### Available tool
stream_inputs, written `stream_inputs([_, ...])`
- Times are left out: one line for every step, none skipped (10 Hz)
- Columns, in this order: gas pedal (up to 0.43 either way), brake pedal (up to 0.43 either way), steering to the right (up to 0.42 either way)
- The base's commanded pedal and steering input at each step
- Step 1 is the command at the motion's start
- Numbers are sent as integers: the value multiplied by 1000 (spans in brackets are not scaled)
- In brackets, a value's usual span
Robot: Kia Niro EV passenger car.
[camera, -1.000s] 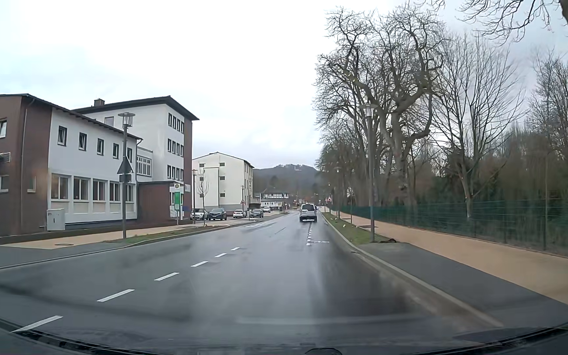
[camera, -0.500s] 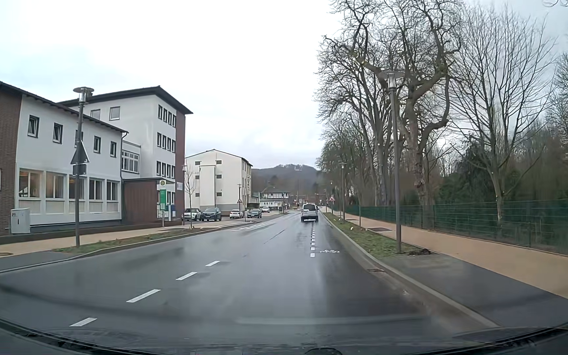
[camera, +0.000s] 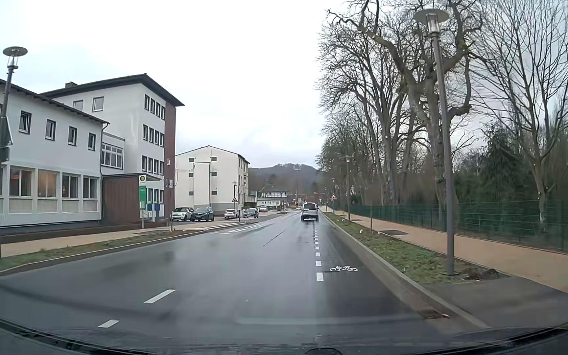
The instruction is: Follow the waypoints while adhering to traffic rules and regulations
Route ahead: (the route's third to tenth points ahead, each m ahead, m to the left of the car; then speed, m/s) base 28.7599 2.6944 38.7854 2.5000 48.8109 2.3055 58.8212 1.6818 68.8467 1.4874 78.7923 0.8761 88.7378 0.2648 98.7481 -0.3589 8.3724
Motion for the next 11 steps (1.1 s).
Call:
stream_inputs([209,0,7])
stream_inputs([209,0,6])
stream_inputs([209,0,6])
stream_inputs([209,0,6])
stream_inputs([209,0,6])
stream_inputs([209,0,6])
stream_inputs([209,0,6])
stream_inputs([220,0,5])
stream_inputs([220,0,4])
stream_inputs([220,0,2])
stream_inputs([220,0,-8])
